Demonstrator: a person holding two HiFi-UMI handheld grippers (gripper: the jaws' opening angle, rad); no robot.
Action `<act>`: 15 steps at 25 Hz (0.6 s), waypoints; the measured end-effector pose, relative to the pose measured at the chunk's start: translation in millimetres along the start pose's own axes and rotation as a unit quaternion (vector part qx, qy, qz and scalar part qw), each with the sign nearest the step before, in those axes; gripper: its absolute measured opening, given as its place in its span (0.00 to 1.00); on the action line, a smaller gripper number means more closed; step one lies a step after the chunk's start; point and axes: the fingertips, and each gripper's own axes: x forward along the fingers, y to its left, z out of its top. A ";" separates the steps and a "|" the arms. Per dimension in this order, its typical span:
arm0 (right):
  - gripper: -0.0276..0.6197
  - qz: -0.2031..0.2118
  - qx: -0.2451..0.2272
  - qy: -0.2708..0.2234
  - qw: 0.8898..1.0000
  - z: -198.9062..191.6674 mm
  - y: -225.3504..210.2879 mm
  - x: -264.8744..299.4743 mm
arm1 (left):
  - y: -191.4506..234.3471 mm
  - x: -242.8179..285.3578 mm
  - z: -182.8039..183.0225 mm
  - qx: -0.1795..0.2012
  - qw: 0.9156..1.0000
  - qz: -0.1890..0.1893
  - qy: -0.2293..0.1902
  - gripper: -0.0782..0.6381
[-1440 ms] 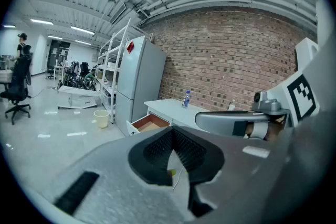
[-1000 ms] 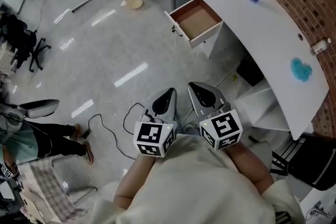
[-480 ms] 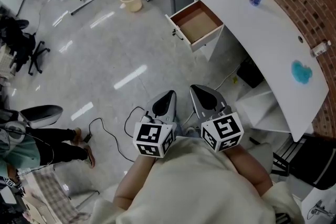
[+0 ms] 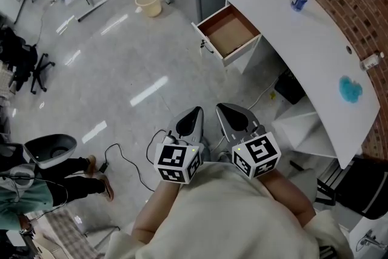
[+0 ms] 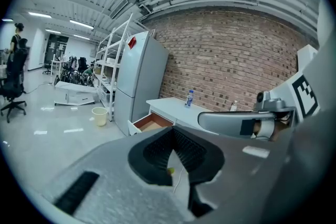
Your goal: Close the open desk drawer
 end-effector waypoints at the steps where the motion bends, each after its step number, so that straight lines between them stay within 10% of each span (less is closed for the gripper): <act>1: 0.05 0.001 0.000 0.001 1.000 1.8 -0.5 5.0 | 4.3 3.0 2.9 -0.001 1.000 0.000 0.000 0.11; 15: 0.05 -0.014 0.000 0.003 1.000 29.7 -18.0 96.2 | 78.8 53.2 42.1 -0.001 1.000 -0.023 0.004 0.11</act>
